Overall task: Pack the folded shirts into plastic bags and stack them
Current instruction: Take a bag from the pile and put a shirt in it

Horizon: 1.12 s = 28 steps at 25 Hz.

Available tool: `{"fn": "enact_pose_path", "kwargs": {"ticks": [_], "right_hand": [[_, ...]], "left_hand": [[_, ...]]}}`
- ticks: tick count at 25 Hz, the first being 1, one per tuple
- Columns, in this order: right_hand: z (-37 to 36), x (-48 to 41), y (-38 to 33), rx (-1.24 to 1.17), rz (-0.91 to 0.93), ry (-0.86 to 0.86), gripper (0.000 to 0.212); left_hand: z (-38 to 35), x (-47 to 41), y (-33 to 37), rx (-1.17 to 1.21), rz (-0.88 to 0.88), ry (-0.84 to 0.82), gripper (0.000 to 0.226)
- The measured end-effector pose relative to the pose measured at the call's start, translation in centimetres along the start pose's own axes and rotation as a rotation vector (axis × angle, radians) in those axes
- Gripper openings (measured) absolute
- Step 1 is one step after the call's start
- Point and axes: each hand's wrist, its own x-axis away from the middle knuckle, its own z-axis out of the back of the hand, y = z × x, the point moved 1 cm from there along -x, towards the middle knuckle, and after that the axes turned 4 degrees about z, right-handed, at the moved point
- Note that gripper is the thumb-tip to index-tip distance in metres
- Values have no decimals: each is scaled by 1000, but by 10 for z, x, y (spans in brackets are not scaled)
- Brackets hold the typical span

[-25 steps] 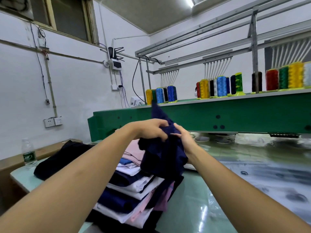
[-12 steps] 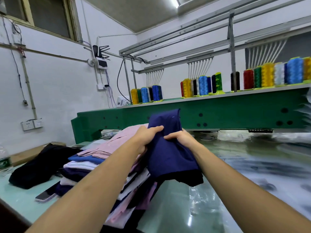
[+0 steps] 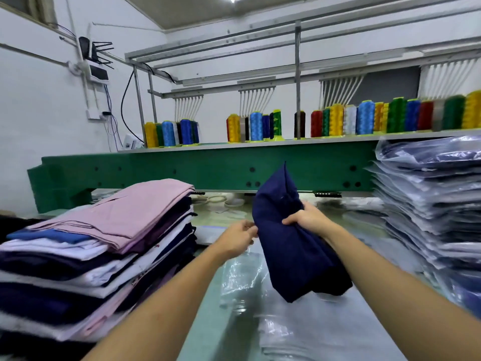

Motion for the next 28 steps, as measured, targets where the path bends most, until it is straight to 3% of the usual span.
{"fn": "enact_pose_path", "kwargs": {"ticks": [4, 5, 10, 13, 16, 19, 23, 26, 28], "right_hand": [[50, 20, 12, 246, 42, -48, 46], [57, 24, 14, 298, 55, -71, 48], [76, 43, 19, 423, 132, -130, 49], [75, 52, 20, 518, 199, -202, 62], [70, 54, 10, 556, 270, -239, 82], [65, 53, -6, 530, 347, -232, 92], [60, 58, -2, 477, 346, -303, 94], [65, 63, 16, 432, 299, -346, 94], [72, 64, 24, 416, 274, -355, 94]], "left_hand": [[-32, 15, -36, -540, -2, -306, 79], [-37, 17, -42, -654, -5, -314, 78], [-39, 12, -53, -1088, -159, -122, 31], [-41, 15, -49, -1091, -342, -120, 15], [-37, 10, -42, -1119, -408, 65, 11], [-33, -2, -31, -1159, -249, 149, 22], [-41, -20, -41, -843, 75, 102, 16], [-40, -30, -42, -58, 254, 246, 15], [-31, -35, -36, 229, 268, 365, 15]]}}
